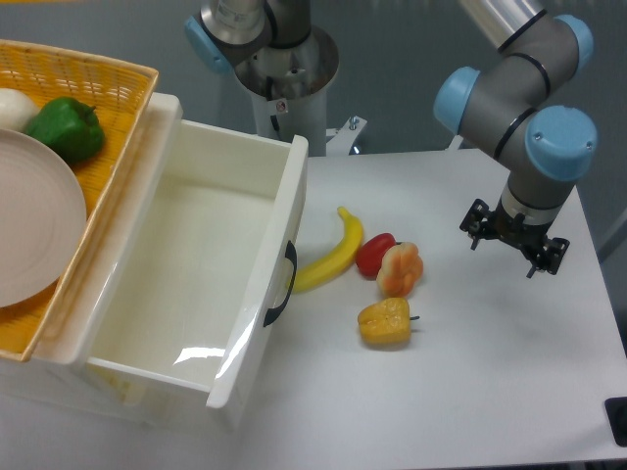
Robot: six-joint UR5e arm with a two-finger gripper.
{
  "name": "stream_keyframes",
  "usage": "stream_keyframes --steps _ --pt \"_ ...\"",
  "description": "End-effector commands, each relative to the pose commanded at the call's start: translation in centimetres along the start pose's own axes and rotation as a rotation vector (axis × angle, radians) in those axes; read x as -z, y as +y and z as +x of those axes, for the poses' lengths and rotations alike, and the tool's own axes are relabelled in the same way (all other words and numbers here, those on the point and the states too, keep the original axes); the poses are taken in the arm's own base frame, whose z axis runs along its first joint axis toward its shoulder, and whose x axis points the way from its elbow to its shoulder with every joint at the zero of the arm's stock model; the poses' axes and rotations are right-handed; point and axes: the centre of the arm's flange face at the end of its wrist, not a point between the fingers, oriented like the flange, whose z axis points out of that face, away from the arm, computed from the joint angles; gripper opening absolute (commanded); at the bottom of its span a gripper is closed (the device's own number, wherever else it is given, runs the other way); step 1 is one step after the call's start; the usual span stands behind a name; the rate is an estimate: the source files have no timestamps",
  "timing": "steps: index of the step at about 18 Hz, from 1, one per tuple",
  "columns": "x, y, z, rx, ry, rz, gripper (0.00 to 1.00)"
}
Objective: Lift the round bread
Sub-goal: 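Move the gripper over the round bread roll and lower it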
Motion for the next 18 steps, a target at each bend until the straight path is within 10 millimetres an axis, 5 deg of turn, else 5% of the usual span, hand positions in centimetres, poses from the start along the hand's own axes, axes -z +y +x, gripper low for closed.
stream_keyframes --steps 5,7,10,13,18 --pt "-0.2 0.0 0.9 -0.005 0.013 0.001 1.0" --pt "-1.5 0.5 3.5 -0.002 0.038 -0.005 1.0" --pt "-0.9 1.7 5.9 0.059 0.023 0.005 1.0" --pt "-1.8 1.1 8.1 0.1 0.058 0.002 1.0" --pt "-3.0 -1.7 9.3 0.236 0.076 -0.011 1.0"
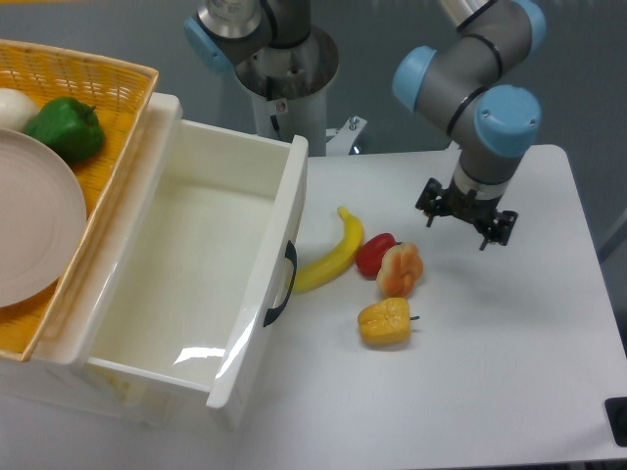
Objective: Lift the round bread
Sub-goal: 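Move the gripper over the round bread roll and lower it, then close the gripper on the round bread roll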
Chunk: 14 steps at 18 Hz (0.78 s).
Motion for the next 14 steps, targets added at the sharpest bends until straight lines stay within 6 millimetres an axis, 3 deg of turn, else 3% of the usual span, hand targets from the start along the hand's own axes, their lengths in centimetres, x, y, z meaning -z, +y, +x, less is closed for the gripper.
stream_keyframes --steps 5,11,13,14 --pt "-2.6 -1.6 2.6 0.003 0.045 -0.03 1.0" --pt "-4.6 -3.1 3.0 -0.001 0.063 -0.048 0.96" --pt "-4.4 -3.0 3.0 -0.007 0.062 -0.047 0.64" --pt "-4.2 -3.0 2.9 -0.015 0.056 -0.047 0.42"
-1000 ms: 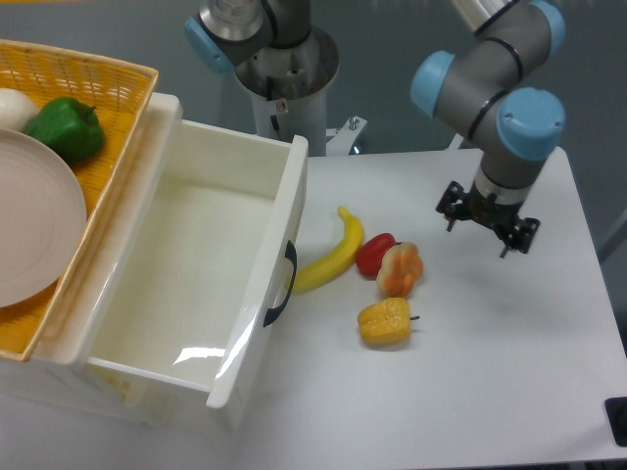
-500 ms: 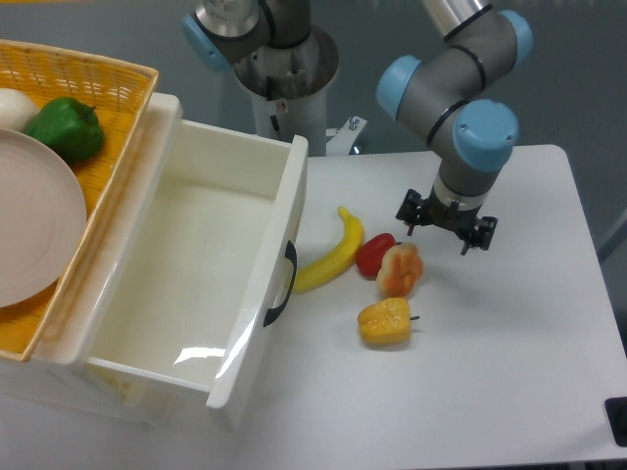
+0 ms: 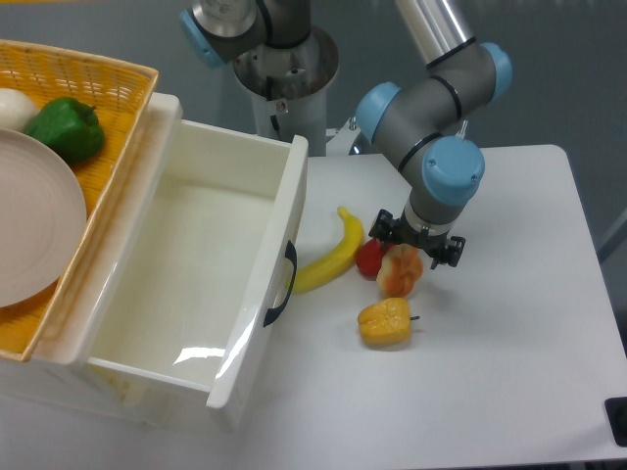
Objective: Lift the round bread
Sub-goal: 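Close the gripper on the round bread roll, then lift the held bread roll up off the table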
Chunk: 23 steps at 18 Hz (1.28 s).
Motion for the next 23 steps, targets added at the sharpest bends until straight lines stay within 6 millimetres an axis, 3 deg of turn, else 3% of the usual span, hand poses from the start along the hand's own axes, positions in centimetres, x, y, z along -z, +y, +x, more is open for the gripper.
stream_keyframes --steps 2,3,12,19,23 --pt "0.4 0.3 -0.3 -0.02 -0.019 -0.017 0.05" --pt "0.9 0.4 -0.6 -0.026 -0.032 -0.021 0.0" --pt "5.2 0.2 -2.5 -0.005 -0.112 0.001 0.0" --pt "12.2 -0.5 -7.1 -0.079 -0.146 -0.08 0.0" --pt "13.4 -0.5 -8.1 -0.09 -0.146 -0.049 0.0"
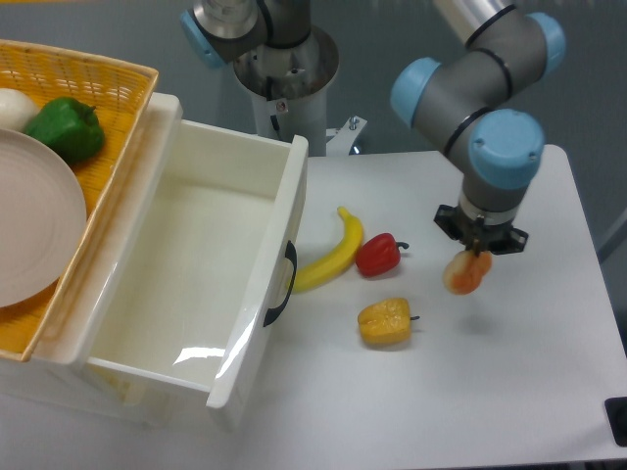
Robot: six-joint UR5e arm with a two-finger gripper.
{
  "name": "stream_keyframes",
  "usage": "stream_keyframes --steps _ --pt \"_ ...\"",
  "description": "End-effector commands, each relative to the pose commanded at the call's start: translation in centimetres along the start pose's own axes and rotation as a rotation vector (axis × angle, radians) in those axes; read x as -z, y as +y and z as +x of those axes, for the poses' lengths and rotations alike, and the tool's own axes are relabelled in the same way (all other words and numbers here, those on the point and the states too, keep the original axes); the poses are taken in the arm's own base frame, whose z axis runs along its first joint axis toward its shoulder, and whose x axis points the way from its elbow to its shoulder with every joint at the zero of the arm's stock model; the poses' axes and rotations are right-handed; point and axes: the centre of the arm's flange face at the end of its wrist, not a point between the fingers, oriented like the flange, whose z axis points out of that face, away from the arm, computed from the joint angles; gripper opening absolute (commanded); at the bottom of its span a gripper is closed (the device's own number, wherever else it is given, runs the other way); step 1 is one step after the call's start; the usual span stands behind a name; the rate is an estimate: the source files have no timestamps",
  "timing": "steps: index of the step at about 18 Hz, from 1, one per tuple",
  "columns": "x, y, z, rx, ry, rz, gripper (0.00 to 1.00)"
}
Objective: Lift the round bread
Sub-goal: 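Lift the held bread roll up off the table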
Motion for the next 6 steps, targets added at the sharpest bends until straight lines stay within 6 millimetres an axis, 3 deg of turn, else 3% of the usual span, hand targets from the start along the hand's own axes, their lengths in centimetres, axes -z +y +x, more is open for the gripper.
stream_keyframes --steps 6 --pt "1.9 1.4 -1.5 0.013 0.0 0.091 0.0"
